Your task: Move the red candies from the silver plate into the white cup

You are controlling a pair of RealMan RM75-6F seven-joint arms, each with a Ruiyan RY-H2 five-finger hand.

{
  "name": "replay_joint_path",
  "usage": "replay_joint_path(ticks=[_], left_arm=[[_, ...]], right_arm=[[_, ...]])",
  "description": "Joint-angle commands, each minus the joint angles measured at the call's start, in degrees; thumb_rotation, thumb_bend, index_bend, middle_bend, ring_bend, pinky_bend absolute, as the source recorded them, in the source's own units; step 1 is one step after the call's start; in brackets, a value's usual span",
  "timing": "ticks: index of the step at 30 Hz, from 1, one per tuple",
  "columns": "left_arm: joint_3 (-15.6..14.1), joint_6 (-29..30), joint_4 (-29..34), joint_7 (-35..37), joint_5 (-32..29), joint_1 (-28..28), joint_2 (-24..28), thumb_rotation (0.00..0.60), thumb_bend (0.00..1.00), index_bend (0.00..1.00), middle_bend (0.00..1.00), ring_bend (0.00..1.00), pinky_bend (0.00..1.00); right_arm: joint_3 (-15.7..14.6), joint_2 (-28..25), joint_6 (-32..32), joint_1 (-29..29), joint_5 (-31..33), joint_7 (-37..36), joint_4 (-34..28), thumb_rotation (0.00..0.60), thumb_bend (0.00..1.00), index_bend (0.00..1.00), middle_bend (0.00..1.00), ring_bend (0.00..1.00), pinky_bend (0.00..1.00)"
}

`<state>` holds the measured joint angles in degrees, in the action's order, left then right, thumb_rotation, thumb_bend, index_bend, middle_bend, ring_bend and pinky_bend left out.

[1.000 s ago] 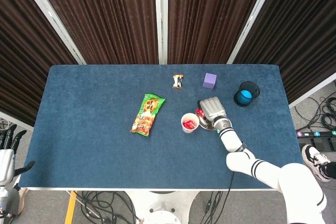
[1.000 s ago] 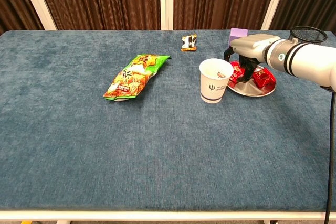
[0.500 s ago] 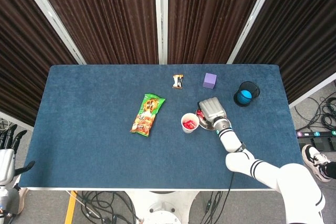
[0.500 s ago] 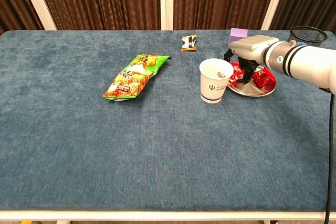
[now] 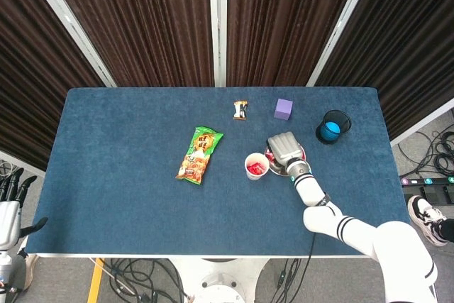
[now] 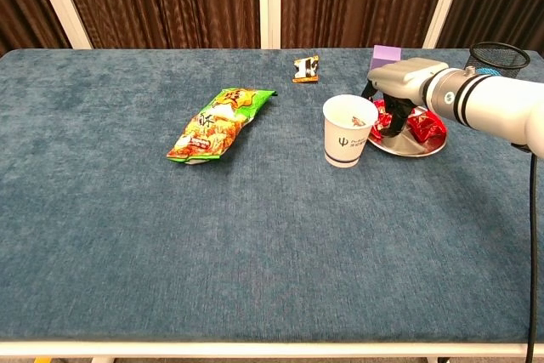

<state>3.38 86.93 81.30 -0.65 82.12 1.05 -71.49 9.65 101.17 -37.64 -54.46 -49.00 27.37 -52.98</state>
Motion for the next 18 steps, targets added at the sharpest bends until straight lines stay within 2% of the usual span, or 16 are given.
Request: replay_joint_path(ticks=[1, 11, 14, 18], left_arm=[[0.0, 0.1, 0.0, 0.0, 0.1, 0.1, 0.0, 0.600, 0.00, 0.21, 0.12, 0.10, 0.12], [-0.1, 0.9, 0.6, -0.2, 0.6, -0.2, 0.3, 0.600, 0.00, 0.21, 0.12, 0.10, 0.12], [-0.1, 1.2, 0.8, -0.3, 0.9, -0.3, 0.4, 0.600, 0.00, 0.21, 0.12, 0.10, 0.12], [0.0, 1.8, 0.9, -0.2, 1.2, -0.4, 0.5, 0.600, 0.00, 0.21, 0.12, 0.10, 0.12]], right_arm=[[0.4, -2.4, -2.1, 1.0, -1.3, -0.9, -3.5, 0.600, 0.32, 0.57, 0.99, 0.94, 1.00], [2.3, -18.2, -13.1, 6.8, -9.9, -7.1, -28.0, 0.600, 0.32, 0.57, 0.99, 0.94, 1.00], [2.4, -20.2, -13.3, 6.9, -11.5, -8.0, -31.6, 0.600, 0.32, 0.57, 0.99, 0.94, 1.00], [2.1, -19.3, -12.0, 5.8, -11.4, -7.2, -32.1, 0.600, 0.32, 0.57, 0.99, 0.94, 1.00]])
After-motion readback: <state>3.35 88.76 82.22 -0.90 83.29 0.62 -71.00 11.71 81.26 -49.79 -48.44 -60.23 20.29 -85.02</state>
